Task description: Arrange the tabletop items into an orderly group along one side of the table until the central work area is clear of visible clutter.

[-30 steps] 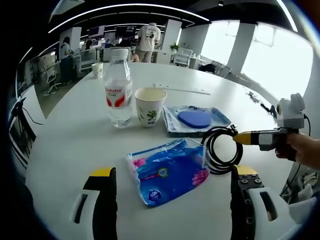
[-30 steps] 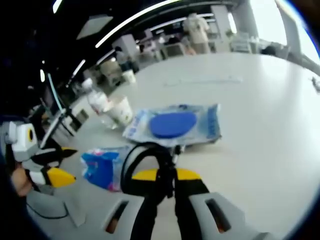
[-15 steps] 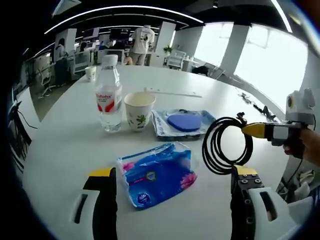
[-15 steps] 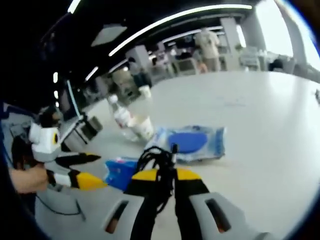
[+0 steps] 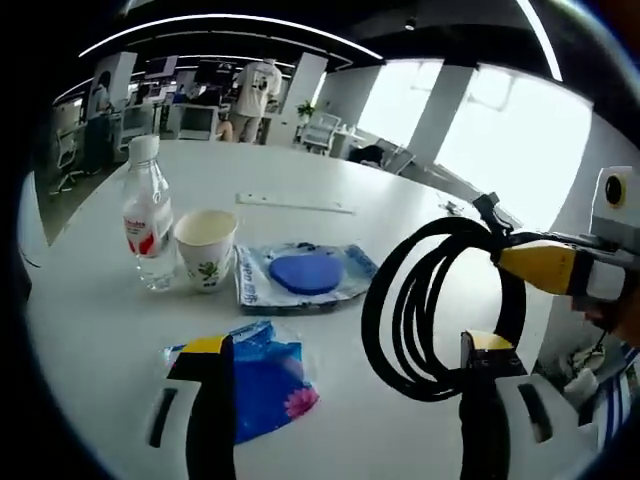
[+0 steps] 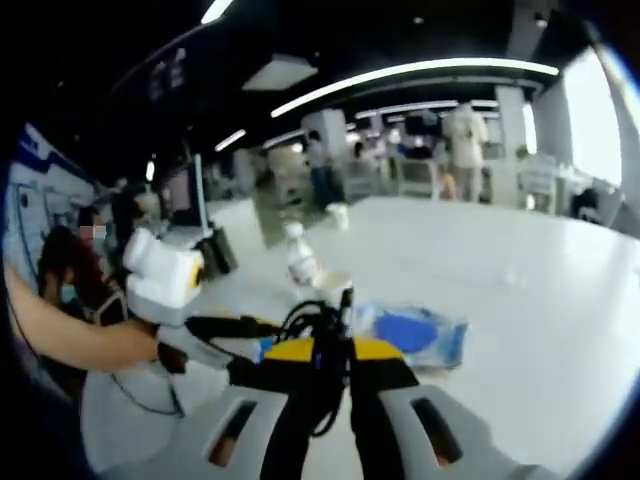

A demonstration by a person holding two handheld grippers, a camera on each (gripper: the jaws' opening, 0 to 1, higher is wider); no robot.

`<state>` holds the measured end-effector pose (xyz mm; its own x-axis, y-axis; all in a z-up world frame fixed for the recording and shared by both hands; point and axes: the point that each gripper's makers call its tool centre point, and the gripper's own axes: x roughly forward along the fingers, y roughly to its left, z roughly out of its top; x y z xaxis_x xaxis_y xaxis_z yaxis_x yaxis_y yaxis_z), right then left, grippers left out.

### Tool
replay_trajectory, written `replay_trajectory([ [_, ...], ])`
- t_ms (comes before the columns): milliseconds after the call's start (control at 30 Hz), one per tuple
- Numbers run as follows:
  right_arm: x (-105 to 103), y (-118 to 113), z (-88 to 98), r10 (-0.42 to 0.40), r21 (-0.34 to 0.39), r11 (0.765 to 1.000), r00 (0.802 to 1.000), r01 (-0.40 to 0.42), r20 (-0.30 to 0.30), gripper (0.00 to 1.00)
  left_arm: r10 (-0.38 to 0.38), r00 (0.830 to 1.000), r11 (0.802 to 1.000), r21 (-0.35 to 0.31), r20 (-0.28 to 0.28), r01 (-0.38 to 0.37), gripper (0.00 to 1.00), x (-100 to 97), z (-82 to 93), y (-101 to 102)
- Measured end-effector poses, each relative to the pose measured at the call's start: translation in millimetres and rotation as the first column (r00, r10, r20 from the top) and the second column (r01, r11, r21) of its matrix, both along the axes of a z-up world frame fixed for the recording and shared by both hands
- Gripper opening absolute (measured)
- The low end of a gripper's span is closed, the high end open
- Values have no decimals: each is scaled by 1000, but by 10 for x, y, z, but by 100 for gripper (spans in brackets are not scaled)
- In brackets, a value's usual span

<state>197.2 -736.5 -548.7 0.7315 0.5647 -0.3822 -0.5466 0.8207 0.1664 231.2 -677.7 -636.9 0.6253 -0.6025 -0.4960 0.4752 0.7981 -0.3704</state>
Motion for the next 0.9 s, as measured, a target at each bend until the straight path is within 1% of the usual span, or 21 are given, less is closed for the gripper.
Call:
replay_trajectory([
  [33, -16, 1, 27, 10, -14, 1000, 1000, -10, 15, 8, 1, 1000, 1000, -10, -3, -1, 91, 4, 13, -13],
  [100, -28, 11, 62, 20, -20, 1000, 999, -19, 30, 8, -24, 1000, 999, -48, -17, 24, 81, -24, 50, -90],
  [133, -35, 26, 84, 31, -25, 999, 999, -30, 41, 8, -48, 998, 996, -72, -35, 45, 76, -60, 72, -146],
  [200, -51, 66, 107, 50, -34, 998, 997, -48, 55, 8, -73, 996, 994, -81, -42, 69, 59, -87, 99, -200],
  [233, -54, 73, 103, 54, -38, 998, 997, -52, 57, 8, -97, 995, 993, -74, -34, 94, 49, -104, 123, -240],
  [267, -58, 91, 104, 66, -52, 997, 995, -62, 79, 8, -117, 993, 991, -69, -25, 115, 40, -116, 142, -271],
  [300, -76, 98, 86, 63, -49, 997, 996, -60, 70, 9, -138, 990, 989, -63, -19, 137, 31, -135, 170, -308],
  [333, -82, 107, 69, 68, -57, 996, 995, -64, 70, 9, -138, 990, 990, -43, -19, 137, 27, -132, 167, -318],
  [367, -82, 91, 64, 62, -62, 996, 995, -57, 75, 9, -134, 991, 991, 1, -8, 134, 26, -110, 138, -282],
  [400, -76, 67, 54, 51, -59, 997, 996, -47, 73, 9, -137, 991, 991, 10, 9, 137, 25, -96, 143, -286],
  [433, -74, 16, 19, 34, -55, 998, 997, -31, 63, 9, -132, 991, 991, -6, -4, 132, 23, -97, 144, -284],
  [467, -75, -14, -9, 24, -53, 998, 998, -21, 55, 9, -125, 992, 992, -10, -15, 125, 22, -93, 138, -277],
  [500, -85, -73, -68, -3, -36, 999, 1000, 4, 27, 8, -118, 993, 993, -12, -24, 118, 20, -89, 135, -269],
  [567, -105, -153, -144, -35, -10, 999, 999, 35, -7, 8, -114, 993, 993, -16, -35, 113, 18, -82, 140, -277],
  [633, -124, -232, -199, -66, 5, 998, 998, 66, -26, 8, -130, 990, 991, 0, -50, 131, 17, -94, 118, -340],
  [733, -142, -373, -270, -115, 4, 993, 992, 115, -47, 8, -180, 982, 981, 57, -64, 184, 17, -123, 52, -502],
  [800, -148, -513, -320, -163, 14, 986, 984, 165, -66, 8, -196, 978, 978, 63, -71, 200, 17, -119, 34, -601],
  [900, -163, -719, -398, -220, 19, 975, 971, 222, -92, 8, -258, 962, 958, 105, -91, 267, 17, -139, -28, -823],
])
